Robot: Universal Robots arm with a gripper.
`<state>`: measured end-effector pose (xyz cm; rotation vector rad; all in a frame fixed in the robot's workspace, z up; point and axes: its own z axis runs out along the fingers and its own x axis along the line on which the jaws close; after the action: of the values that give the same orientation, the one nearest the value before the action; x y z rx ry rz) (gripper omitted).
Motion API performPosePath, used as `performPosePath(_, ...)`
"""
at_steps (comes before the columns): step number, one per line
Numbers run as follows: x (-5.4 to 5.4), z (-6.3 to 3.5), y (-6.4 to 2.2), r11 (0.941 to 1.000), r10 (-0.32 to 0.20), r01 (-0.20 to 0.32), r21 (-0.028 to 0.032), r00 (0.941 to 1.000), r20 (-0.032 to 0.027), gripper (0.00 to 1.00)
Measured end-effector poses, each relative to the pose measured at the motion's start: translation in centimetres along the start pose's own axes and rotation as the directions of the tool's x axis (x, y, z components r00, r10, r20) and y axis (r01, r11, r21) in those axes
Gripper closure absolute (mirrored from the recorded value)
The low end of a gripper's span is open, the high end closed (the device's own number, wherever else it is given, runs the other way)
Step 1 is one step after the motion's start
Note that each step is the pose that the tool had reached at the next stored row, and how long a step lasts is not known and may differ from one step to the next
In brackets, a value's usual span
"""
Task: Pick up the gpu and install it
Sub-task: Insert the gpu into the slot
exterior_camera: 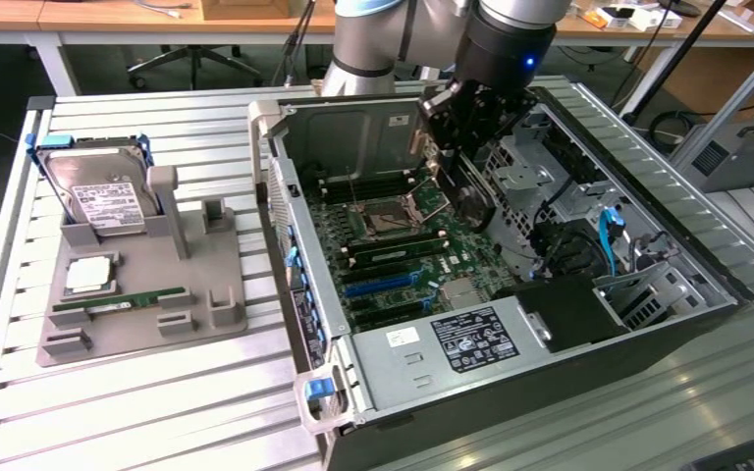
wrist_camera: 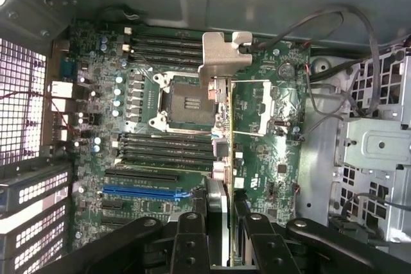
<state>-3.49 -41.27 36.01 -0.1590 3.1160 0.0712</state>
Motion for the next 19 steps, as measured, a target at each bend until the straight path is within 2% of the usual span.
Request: performPosePath(19, 0.00, 0.01, 0.00, 0.9950, -0.100, 0.100, -0.0025, 0.9950, -0.0044, 0.73)
